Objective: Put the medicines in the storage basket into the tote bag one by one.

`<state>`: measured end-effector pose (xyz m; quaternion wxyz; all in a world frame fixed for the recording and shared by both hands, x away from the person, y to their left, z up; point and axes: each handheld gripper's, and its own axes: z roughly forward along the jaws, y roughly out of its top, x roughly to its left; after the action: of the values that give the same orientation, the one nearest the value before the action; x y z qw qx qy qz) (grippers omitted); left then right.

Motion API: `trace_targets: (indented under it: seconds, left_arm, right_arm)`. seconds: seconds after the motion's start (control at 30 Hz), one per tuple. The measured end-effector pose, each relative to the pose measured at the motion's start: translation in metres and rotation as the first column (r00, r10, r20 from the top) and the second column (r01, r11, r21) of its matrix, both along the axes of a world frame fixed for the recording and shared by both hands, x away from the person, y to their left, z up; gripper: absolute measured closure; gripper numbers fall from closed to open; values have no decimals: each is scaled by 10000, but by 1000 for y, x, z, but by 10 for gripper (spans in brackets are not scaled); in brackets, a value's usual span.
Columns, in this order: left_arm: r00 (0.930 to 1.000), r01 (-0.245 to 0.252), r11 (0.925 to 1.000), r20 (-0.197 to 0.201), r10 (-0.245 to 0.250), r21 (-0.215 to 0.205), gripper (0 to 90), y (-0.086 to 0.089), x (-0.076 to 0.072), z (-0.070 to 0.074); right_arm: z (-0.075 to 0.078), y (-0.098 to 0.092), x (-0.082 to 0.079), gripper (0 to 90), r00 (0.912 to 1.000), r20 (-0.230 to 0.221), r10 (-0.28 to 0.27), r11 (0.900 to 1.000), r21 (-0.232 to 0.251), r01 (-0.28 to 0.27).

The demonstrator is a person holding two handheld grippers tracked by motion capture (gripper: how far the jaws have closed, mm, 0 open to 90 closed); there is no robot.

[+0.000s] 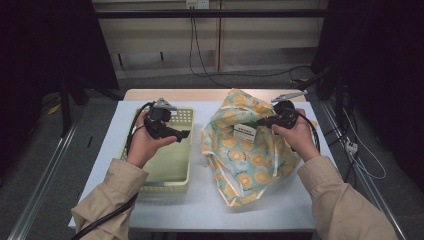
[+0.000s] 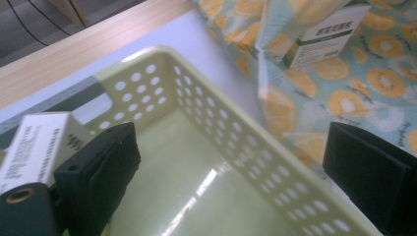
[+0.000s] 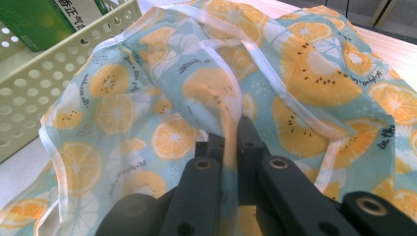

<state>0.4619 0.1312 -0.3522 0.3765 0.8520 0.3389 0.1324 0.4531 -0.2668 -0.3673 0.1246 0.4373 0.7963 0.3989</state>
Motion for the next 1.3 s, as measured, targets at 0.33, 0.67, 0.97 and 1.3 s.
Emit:
trace_targets:
  seconds: [0.33, 0.67, 0.97, 1.3]
  left_arm:
    - [9981, -562, 9984, 240, 560, 94, 72, 31, 16, 4]
    - [9927, -1188, 9927, 216, 1184, 207, 88, 64, 31, -7]
    - [9835, -1803, 9806, -22, 1810, 769, 134, 86, 36, -23]
    - [9840, -1720, 9735, -201, 1770, 1504, 334, 84, 30, -30]
  right_arm:
    - [1, -5, 1, 888, 10000, 6, -68, 9999, 96, 68]
    - [1, -8, 1, 888, 9999, -25, -99, 9998, 151, 99]
    - [2, -12, 1, 888, 9999, -12, -132, 9998, 167, 132]
    - [2, -11, 1, 888, 9999, -5, -119, 9997, 216, 119]
